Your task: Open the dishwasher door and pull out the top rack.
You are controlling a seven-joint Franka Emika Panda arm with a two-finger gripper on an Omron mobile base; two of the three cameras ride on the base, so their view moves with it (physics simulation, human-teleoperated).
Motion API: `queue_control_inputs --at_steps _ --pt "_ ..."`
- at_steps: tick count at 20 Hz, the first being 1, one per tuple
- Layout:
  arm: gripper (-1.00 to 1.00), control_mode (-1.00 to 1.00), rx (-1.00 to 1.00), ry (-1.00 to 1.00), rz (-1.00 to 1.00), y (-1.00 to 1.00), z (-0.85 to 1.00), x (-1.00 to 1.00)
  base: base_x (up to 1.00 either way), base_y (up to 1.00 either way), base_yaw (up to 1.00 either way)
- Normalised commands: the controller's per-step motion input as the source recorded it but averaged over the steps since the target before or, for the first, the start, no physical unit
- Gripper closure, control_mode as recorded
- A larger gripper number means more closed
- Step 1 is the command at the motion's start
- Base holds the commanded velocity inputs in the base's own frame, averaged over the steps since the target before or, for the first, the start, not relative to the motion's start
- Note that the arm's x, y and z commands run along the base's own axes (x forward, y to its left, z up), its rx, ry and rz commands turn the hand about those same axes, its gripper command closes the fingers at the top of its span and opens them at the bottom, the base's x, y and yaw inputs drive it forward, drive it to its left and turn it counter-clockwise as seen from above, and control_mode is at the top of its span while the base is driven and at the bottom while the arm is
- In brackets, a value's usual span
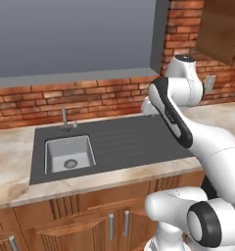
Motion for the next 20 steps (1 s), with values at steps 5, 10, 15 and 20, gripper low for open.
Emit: queue_control_inputs --at_steps 5,10,15,20 --pt "-1.0 1.0 0.0 0.0 0.0 0.0 0.0 0.0 0.0 -0.23 -0.35" --pt "-1.0 1.0 0.0 0.0 0.0 0.0 0.0 0.0 0.0 -0.2 -0.39" --pt "-1.0 1.0 0.0 0.0 0.0 0.0 0.0 0.0 0.03 -0.19 -0.38" --pt "-1.0 1.0 0.0 0.0 0.0 0.0 0.0 0.0 0.04 -0.21 -0.34"
